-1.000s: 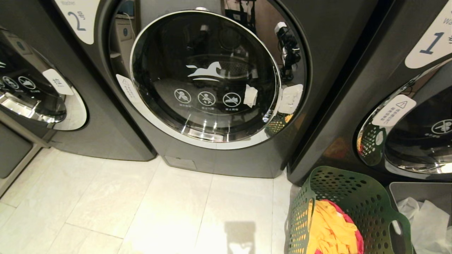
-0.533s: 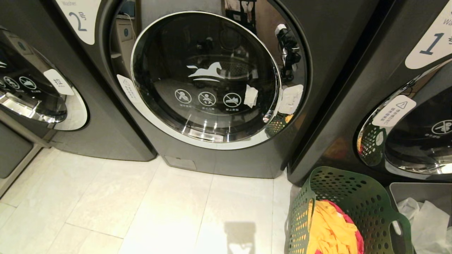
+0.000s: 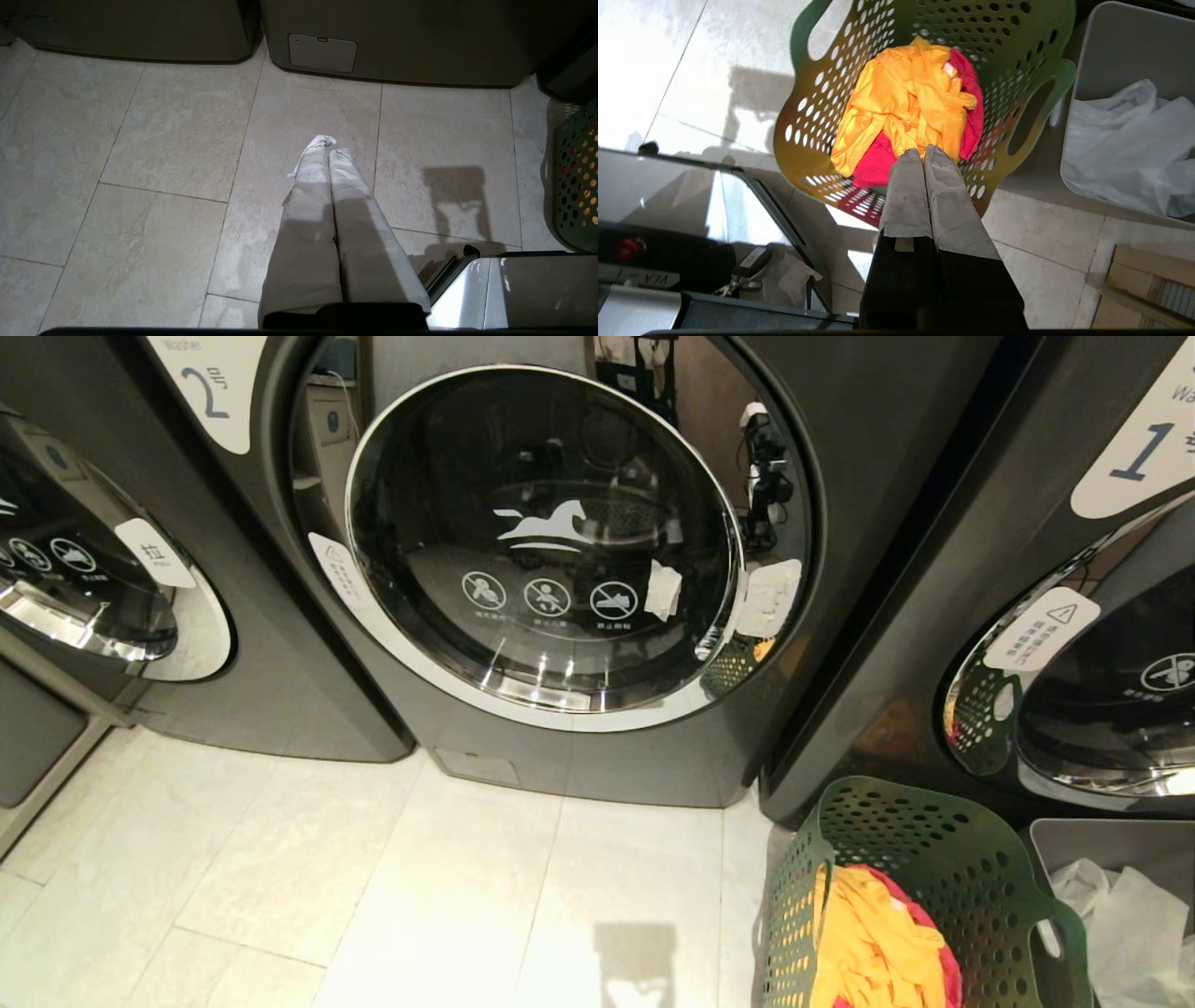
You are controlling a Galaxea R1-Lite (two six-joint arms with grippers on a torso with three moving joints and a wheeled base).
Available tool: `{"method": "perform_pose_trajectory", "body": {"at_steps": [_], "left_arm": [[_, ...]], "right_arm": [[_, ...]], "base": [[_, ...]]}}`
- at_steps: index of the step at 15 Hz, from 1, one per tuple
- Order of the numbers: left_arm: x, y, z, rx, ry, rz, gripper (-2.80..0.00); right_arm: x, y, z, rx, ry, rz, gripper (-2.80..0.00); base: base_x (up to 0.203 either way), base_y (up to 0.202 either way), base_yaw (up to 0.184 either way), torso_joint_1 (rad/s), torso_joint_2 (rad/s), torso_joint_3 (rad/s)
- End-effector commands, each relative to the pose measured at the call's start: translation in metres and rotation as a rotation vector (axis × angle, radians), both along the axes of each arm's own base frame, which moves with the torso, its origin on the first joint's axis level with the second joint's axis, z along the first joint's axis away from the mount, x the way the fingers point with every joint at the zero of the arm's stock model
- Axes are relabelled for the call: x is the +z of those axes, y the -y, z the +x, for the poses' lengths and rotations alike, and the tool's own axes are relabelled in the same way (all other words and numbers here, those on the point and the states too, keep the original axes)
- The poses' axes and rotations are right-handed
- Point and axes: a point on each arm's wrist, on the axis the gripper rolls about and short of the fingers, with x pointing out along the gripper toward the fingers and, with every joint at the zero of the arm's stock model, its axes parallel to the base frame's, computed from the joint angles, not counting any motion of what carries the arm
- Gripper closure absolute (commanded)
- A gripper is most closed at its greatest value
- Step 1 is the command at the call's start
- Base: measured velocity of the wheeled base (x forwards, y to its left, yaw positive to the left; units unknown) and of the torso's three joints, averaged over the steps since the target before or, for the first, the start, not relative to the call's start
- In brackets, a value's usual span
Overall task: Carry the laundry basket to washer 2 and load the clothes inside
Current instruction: Open the lid of the washing machine
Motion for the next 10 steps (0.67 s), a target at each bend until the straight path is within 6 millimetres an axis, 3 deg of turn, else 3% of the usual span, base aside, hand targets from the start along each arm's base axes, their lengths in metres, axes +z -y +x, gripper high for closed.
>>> {"method": "perform_pose_trajectory", "body": {"at_steps": [1,5,10], "left_arm": [[0.000,0.000,0.000,0.002,-0.004,-0.001,0.00],[0.000,0.000,0.000,0.001,-0.004,-0.005,0.00],[0.000,0.000,0.000,0.002,-0.004,-0.005,0.00]], "right_arm": [[-0.001,0.000,-0.007,-0.062,0.078,0.014,0.00],[-0.005,-0.001,-0.021,-0.080,0.248,0.024,0.00],[-0.006,-0.001,-0.021,-0.087,0.253,0.040,0.00]], "base": [[0.000,0.000,0.000,0.000,0.00,0.000],[0.000,0.000,0.000,0.000,0.00,0.000],[0.000,0.000,0.000,0.000,0.00,0.000]]}}
